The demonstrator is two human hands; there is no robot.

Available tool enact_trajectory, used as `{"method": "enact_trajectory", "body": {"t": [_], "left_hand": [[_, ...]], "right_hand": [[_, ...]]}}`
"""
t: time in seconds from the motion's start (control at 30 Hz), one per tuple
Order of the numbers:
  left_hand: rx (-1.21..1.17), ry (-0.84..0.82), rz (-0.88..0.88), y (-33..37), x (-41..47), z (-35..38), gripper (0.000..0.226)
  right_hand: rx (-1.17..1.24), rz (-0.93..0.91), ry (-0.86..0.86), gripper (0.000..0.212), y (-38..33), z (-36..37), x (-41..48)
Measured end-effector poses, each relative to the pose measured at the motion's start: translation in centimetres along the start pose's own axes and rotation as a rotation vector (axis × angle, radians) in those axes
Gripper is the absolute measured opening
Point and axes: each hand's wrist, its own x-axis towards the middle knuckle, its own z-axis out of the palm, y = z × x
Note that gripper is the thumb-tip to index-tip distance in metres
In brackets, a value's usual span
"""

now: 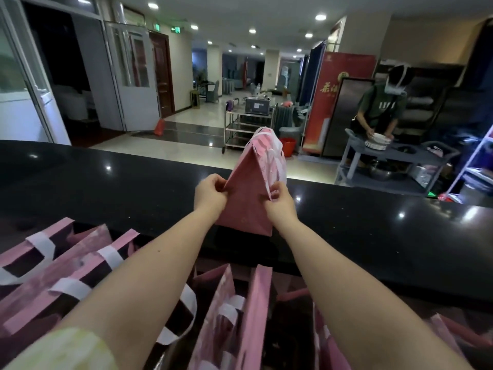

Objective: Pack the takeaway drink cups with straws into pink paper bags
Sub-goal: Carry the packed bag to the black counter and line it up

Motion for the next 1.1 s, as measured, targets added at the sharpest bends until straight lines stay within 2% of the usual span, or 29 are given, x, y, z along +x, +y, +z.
{"method": "enact_trajectory", "body": {"t": [0.1,0.23,0.37,0.5,0.63,0.77,0.9,0.97,1.1], "left_hand": [[0.024,0.061,-0.025,-1.6,2.1,-3.9,0.021],[0.009,0.039,-0.106,-4.3,3.6,-7.4,0.023],[-0.002,-0.026,-0.150,-6.1,3.5,-7.8,0.026],[0.020,-0.033,-0.129,-6.2,3.3,-7.4,0.026],[0.127,-0.035,0.003,-4.2,2.8,-7.8,0.031],[0.249,0.008,0.147,0.6,2.0,-9.3,0.026],[0.369,0.037,0.362,6.6,-0.3,-9.1,0.022],[0.417,-0.014,0.482,9.6,-2.2,-7.8,0.021],[0.452,-0.212,0.627,15.0,-7.2,-2.5,0.031]], "right_hand": [[0.003,-0.018,-0.038,0.016,-1.8,4.4,1.0],[-0.025,-0.043,-0.027,0.016,-3.0,8.8,1.1],[-0.045,-0.017,0.032,0.022,-2.5,10.2,1.0],[-0.067,-0.031,-0.016,0.028,-2.3,9.7,1.1],[-0.108,-0.120,-0.075,0.035,-3.0,7.0,1.0],[-0.186,-0.249,-0.155,0.047,-5.7,2.0,0.6],[-0.378,-0.389,-0.110,0.039,-7.8,-3.9,-1.2],[-0.498,-0.455,-0.063,0.035,-8.0,-7.2,-2.9],[-0.653,-0.476,-0.012,0.034,-6.9,-15.9,-7.4]]}}
